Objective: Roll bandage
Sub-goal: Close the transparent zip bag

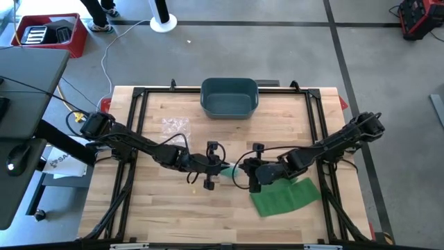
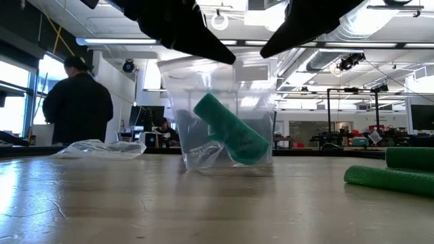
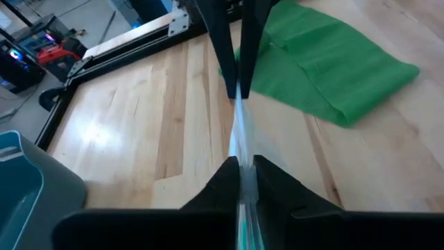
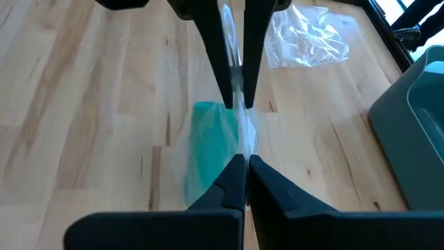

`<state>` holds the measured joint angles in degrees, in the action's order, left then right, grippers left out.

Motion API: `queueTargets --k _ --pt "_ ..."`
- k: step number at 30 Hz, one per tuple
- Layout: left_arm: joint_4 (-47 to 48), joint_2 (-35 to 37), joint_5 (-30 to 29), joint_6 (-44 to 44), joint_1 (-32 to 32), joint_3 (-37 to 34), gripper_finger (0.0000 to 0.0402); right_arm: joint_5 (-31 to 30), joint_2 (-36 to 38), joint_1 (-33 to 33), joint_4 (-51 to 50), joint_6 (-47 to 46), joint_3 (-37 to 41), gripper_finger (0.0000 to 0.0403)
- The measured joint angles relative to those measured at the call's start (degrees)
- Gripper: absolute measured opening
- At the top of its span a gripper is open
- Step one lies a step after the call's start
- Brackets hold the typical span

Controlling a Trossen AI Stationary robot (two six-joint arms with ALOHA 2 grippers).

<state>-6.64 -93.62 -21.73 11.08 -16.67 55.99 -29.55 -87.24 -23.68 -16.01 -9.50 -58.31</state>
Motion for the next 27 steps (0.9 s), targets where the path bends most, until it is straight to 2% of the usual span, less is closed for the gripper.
queueTargets --k 5,18,27 --pt "2.3 1.2 -0.7 -1.1 -0.2 0.1 0.0024 -0.1 0.0 0.0 0.2 -0.2 0.0 0.0000" --pt "18.5 7.4 -1.6 -7.0 -0.6 0.1 0.0031 -0.2 0.0 0.0 -0.8 -1.0 -0.1 0.0000" --pt "28.4 10.7 -4.3 -11.1 -2.6 0.0 0.0033 -0.1 0.0 0.0 -0.6 -1.0 -0.1 0.0000"
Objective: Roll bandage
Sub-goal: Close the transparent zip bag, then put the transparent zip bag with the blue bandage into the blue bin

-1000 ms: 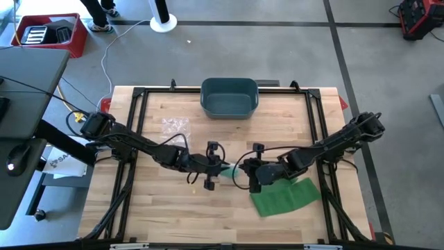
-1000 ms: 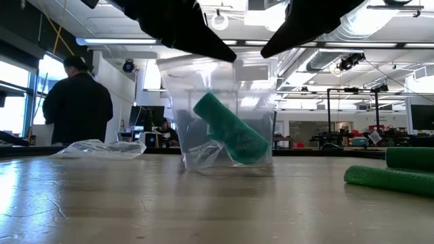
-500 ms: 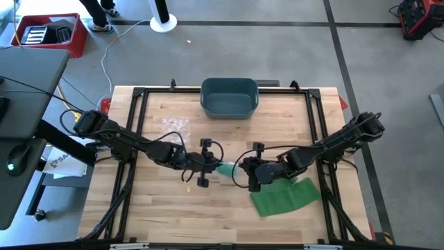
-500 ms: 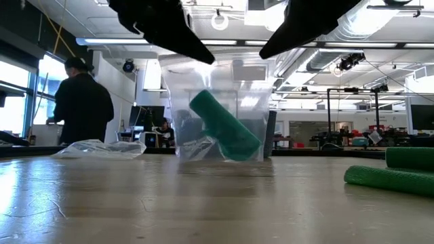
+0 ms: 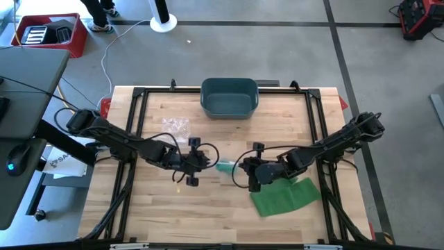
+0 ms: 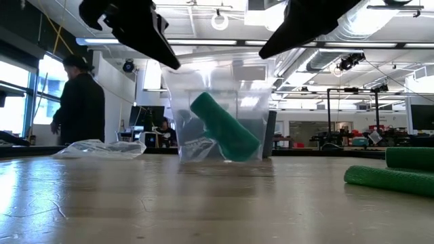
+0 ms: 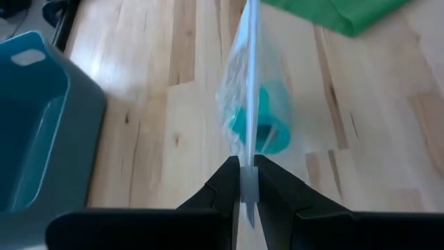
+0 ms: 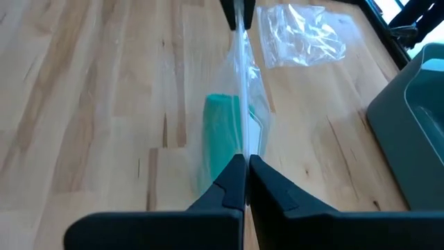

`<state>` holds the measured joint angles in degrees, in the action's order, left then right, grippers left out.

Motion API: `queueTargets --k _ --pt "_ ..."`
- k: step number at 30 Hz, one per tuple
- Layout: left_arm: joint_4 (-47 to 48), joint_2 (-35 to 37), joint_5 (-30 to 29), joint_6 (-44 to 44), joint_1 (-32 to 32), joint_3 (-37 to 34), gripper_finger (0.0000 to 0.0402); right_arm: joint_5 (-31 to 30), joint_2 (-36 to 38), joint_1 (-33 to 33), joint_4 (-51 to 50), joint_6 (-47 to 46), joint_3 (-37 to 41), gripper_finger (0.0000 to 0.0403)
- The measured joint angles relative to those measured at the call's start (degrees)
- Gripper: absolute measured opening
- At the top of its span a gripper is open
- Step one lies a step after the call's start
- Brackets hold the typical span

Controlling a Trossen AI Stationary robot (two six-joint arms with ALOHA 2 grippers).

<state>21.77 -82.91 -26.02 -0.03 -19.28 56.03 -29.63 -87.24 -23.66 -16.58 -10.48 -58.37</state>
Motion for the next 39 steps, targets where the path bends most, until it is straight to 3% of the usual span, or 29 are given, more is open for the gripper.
queueTargets --k 10,14,17,23,27,32,39 --pt "5.0 3.8 0.0 -1.9 -1.1 0.0 0.0033 -0.1 0.0 0.0 1.6 0.4 0.0 0.0000" --pt "6.5 5.4 1.2 -1.4 -1.1 -0.2 0.0058 0.2 0.0 -0.1 0.5 0.4 0.2 0.0000" --pt "4.6 6.2 1.5 -1.2 -1.0 -0.2 0.0095 0.3 0.0 -0.1 1.0 0.4 0.2 0.0000" --pt "-7.8 3.7 4.7 5.1 -0.9 -0.1 0.0173 0.1 0.0 0.4 1.6 0.5 0.1 0.0000" --pt "-16.6 -1.7 4.7 7.1 -0.6 -0.1 0.0193 0.1 0.0 0.4 2.3 0.7 0.1 0.0000" --pt "-21.8 -6.9 3.7 7.0 -0.5 -0.1 0.0156 0.1 0.0 0.4 2.6 1.1 0.1 0.0000" --pt "-21.7 -7.2 2.9 4.8 1.0 -0.1 0.0020 0.0 0.0 0.4 2.7 1.5 0.1 0.0000"
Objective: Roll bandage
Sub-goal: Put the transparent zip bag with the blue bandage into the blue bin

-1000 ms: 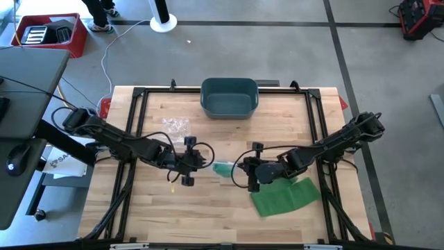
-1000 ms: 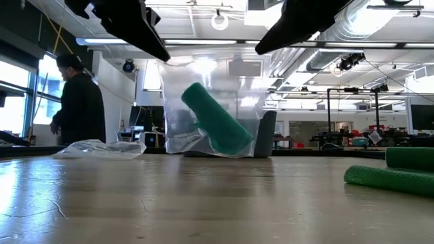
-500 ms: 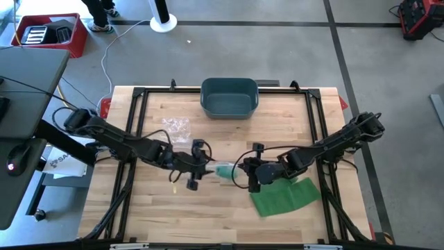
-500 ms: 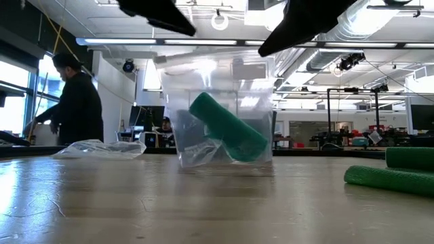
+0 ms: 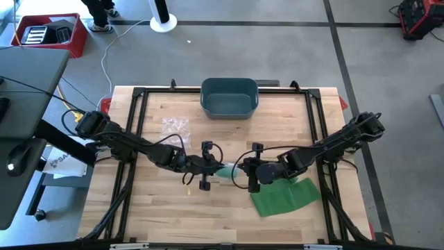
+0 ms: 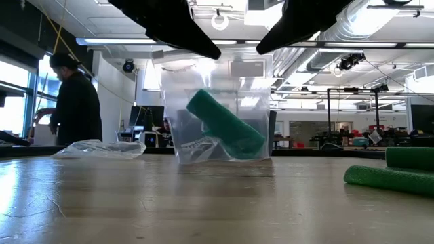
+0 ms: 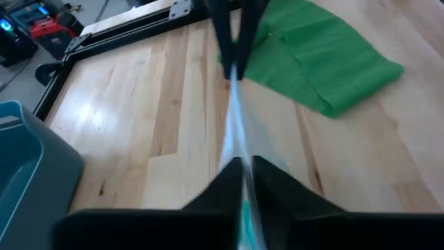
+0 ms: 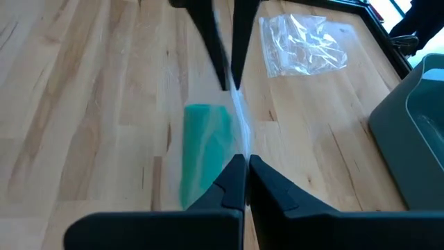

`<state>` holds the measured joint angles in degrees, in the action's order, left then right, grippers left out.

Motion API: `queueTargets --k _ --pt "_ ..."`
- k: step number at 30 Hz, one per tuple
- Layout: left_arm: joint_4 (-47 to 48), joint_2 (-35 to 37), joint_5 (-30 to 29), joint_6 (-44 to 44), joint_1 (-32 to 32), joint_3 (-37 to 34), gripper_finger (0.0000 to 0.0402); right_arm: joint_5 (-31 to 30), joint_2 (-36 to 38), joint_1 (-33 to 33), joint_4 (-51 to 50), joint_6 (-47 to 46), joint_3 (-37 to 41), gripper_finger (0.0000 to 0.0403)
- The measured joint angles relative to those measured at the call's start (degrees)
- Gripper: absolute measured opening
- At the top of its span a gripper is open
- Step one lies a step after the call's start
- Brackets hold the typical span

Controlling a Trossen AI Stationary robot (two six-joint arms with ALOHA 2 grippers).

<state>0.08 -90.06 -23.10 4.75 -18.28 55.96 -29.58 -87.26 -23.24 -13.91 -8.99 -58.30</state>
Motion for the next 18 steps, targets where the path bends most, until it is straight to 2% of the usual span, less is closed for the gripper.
queueTargets --k 4,8,13,18 --pt "0.0 0.0 0.1 -1.1 1.5 0.0 0.0011 -0.1 0.0 0.0 -0.4 -1.2 0.0 0.0016" --pt "0.4 0.0 0.0 -2.8 3.7 1.4 0.0004 -0.2 1.8 0.0 -5.5 -4.5 0.0 0.0075" --pt "4.7 0.9 -0.4 -2.1 8.1 6.4 0.0002 -0.3 8.2 -1.0 -16.2 -13.6 0.0 0.0143" --pt "6.0 5.6 -1.7 -4.3 17.7 8.3 0.0001 -7.4 13.4 -4.8 -20.9 -18.7 0.0 0.0156"
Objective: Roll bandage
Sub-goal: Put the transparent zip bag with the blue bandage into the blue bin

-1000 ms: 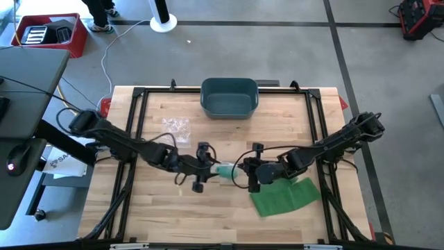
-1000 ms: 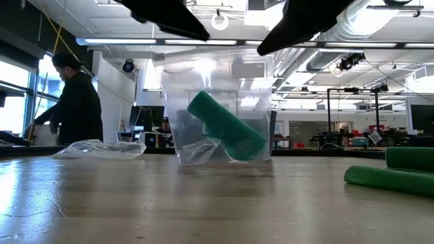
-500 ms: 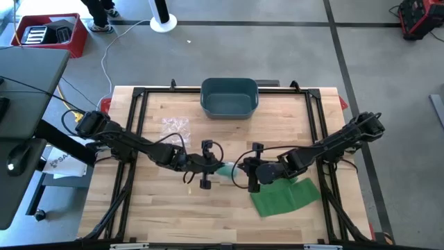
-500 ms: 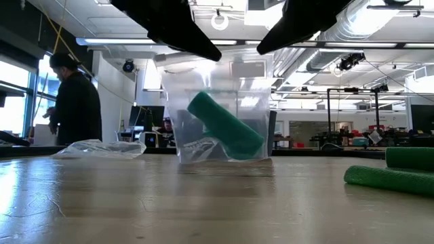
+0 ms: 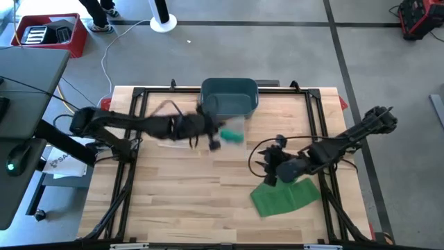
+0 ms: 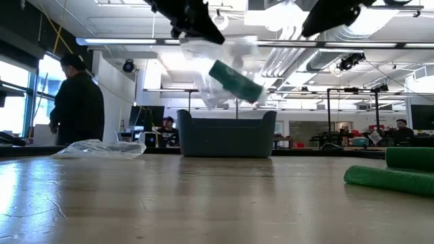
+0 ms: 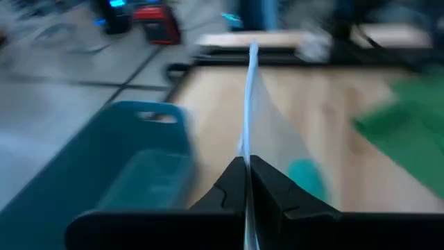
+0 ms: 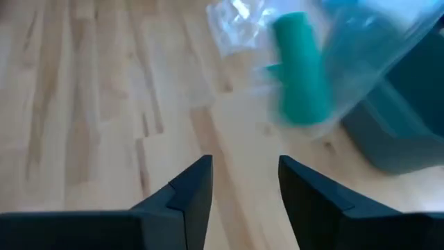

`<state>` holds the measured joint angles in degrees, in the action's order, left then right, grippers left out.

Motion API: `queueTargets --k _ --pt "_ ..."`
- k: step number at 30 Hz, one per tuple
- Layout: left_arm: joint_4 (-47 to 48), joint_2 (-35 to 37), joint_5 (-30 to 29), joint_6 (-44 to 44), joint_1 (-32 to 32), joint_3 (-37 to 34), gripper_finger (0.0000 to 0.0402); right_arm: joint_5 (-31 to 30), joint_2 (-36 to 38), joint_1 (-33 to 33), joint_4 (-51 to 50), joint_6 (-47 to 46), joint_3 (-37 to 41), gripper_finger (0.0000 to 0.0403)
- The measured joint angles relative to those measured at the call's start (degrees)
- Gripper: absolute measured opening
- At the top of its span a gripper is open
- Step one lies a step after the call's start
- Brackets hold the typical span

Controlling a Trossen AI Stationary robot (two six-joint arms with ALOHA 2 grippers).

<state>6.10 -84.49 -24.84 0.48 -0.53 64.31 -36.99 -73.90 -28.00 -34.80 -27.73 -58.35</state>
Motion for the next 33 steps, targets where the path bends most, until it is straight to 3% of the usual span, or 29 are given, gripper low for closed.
queueTargets --k 6,13,17,24,33 --pt "-0.3 2.1 3.9 -5.3 15.7 0.0 0.0001 -9.3 0.6 -4.1 -0.3 -0.3 0.0 0.0154" --pt "-6.1 -3.8 12.3 -15.0 28.1 -1.0 0.0001 -10.8 0.1 -4.8 -0.4 -0.5 0.0 0.0154" --pt "-9.9 -6.2 13.3 -20.1 31.0 -3.6 0.0000 -10.8 0.1 -4.8 -0.5 -0.6 0.0 0.0154" --pt "-10.1 -5.8 8.2 -23.6 33.4 -7.0 0.0009 -10.7 0.1 -4.8 -0.7 -0.8 0.0 0.0154" --pt "-9.1 -5.0 8.8 -21.9 36.3 -7.7 0.0097 -10.5 0.1 -4.8 -0.6 -1.2 0.0 0.0154"
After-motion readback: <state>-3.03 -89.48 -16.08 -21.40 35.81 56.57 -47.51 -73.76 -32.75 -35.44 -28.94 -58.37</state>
